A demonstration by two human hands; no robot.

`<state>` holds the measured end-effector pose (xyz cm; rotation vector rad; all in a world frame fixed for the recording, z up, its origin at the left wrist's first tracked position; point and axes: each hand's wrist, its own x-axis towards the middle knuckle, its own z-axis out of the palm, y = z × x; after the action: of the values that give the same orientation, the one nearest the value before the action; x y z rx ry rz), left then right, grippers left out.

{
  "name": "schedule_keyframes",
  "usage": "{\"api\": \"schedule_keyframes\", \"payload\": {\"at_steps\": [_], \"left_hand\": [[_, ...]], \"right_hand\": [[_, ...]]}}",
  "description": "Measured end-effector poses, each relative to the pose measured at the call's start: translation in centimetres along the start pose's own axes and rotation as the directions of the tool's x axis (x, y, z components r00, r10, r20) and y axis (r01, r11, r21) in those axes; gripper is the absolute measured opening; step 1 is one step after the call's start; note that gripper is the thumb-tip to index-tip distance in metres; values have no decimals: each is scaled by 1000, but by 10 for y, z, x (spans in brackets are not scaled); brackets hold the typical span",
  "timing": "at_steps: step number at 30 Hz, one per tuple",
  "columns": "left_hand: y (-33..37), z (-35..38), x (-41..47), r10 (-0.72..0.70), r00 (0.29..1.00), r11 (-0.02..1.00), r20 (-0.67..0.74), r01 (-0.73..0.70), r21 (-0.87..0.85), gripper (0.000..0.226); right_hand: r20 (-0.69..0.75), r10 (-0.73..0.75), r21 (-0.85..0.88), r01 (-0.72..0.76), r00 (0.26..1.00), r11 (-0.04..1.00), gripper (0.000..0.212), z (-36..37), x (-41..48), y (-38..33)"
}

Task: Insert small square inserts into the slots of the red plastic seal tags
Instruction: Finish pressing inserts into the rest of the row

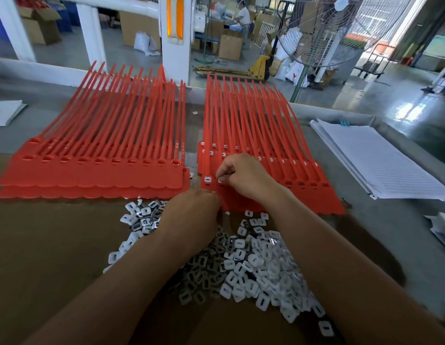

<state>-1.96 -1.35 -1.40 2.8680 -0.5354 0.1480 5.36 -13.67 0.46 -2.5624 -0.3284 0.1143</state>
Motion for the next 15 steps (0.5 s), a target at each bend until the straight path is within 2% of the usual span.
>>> {"api": "schedule_keyframes", "payload": {"at_steps": [6,8,10,15], "left_hand": [[1,-1,-1,2,1000,1000,-29,-2,-4,31],[1,-2,-1,1,999,1000,-36,-2,-9,30],[1,-2,-1,5,999,1000,-36,-5,-13,30],[2,-2,-1,2,999,1000,-36,-3,-15,32]], "right_hand": [[-79,63,37,-60,995,998,15,4,5,3],[-71,105,28,-103,992,994,19,1,7,1],[-25,138,-43,-139,990,989,10,-2,11,-2],[49,261,-145,-251,964,957,40,-4,28,-8]]}}
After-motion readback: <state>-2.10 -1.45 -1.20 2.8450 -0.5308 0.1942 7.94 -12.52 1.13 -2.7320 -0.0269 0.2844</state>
